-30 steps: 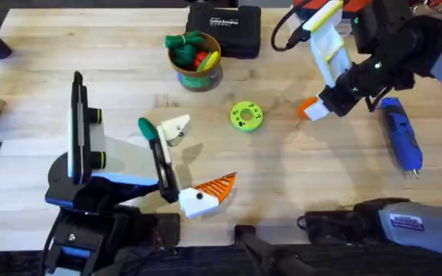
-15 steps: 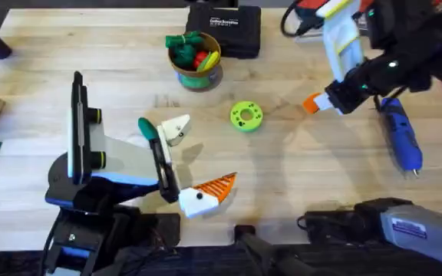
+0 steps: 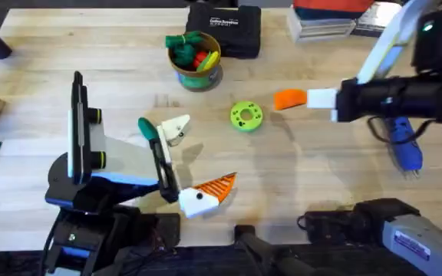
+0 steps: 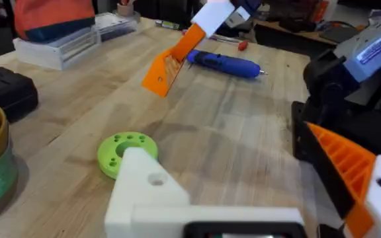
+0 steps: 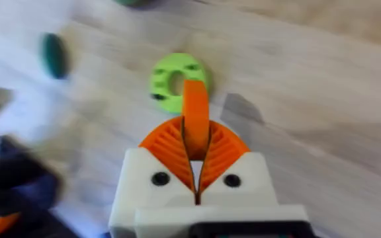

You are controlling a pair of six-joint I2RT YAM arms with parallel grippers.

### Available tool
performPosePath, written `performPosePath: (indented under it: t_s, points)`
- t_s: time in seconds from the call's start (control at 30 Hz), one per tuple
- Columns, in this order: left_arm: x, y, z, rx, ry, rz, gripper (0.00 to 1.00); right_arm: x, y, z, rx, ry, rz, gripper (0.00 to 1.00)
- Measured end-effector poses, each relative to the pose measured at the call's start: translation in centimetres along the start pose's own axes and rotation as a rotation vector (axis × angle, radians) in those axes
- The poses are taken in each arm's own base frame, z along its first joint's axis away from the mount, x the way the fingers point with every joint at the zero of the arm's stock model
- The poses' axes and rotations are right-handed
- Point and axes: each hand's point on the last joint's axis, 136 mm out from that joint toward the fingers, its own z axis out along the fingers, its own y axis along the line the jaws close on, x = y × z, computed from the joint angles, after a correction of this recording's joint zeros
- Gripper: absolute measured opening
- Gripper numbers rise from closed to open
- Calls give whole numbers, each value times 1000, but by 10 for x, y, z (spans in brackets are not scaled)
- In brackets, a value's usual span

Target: Pick up the gripper from the table and insert it into the empty holder that is missing its gripper. Then pick up a screw, insert it into the mounting hole, and use the screwdriver to tighten it. Finally, clean up the table by picking up the vegetable and placing it into the bucket.

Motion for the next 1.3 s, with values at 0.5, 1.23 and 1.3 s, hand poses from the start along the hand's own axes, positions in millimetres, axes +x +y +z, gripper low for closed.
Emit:
performPosePath:
  t_s: [0.5,1.23,1.3]
  points:
    - [0,0,0,0,0,0,985,27,126,51,-644,209,260,14]
    - [0,0,0,0,0,0,985,71,126,60,-754,380,448,14]
    - [0,0,0,0,0,0,985,79,121,61,-743,387,482,14]
